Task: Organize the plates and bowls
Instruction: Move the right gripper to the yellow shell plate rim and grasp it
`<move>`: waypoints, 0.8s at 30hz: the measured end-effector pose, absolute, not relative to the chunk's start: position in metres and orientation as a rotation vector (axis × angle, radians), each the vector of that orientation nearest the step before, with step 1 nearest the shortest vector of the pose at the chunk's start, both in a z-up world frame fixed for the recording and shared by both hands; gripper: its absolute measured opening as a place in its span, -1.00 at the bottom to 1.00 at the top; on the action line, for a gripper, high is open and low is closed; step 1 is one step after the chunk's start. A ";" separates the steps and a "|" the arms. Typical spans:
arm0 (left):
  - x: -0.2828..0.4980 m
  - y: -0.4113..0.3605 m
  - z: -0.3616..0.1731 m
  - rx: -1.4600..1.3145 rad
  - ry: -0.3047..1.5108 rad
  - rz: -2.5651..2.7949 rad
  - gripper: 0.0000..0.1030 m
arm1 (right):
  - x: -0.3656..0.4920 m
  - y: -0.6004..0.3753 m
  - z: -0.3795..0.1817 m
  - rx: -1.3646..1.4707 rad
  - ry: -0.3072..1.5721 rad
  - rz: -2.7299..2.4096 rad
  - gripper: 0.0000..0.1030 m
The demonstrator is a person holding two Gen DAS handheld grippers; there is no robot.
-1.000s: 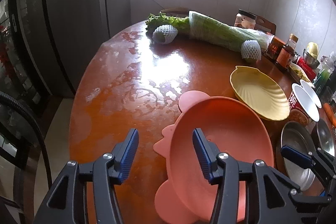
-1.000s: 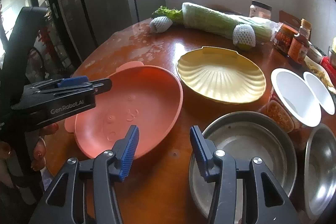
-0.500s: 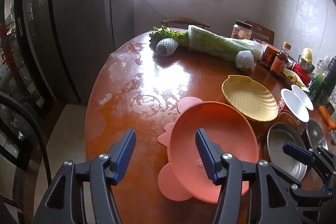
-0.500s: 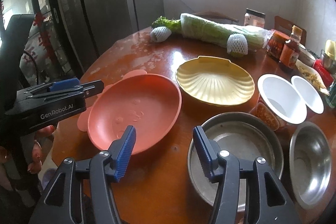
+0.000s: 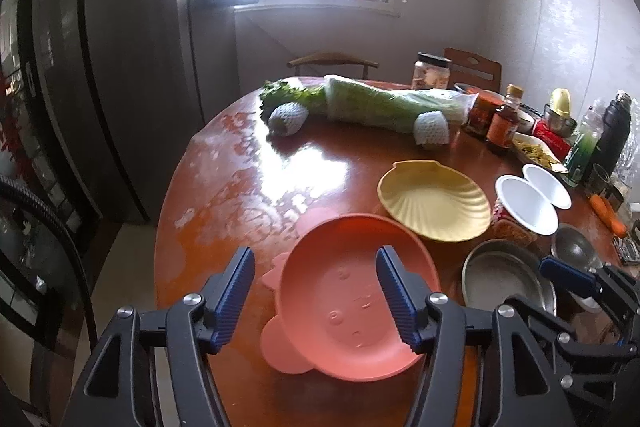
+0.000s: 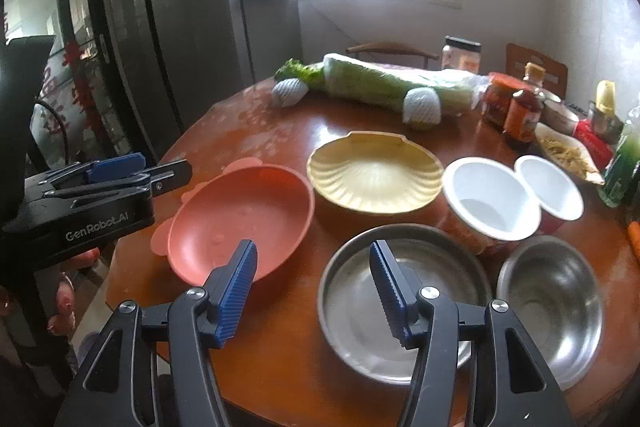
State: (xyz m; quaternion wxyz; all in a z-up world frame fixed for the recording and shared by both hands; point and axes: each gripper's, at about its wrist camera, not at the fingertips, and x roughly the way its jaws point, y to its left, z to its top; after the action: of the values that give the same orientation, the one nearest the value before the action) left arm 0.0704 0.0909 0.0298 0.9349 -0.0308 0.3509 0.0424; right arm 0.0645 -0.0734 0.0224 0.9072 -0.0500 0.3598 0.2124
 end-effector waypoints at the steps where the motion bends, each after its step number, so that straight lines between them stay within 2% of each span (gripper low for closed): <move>1: 0.071 0.088 0.032 -0.058 0.714 0.081 0.22 | 0.065 -0.077 0.025 -0.103 0.739 0.432 0.19; 4: 0.078 0.082 0.034 -0.053 0.711 0.072 0.23 | 0.069 -0.087 0.030 -0.104 0.723 0.418 0.25; 24: 0.160 0.060 0.042 -0.001 0.794 -0.021 0.35 | 0.173 -0.119 0.082 -0.180 0.685 0.309 0.26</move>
State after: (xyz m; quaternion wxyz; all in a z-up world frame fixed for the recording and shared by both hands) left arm 0.1603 0.0603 0.0423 0.9222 -0.0004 0.3867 -0.0100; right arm 0.1725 -0.1190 0.0823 0.9263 -0.0880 0.3340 0.1509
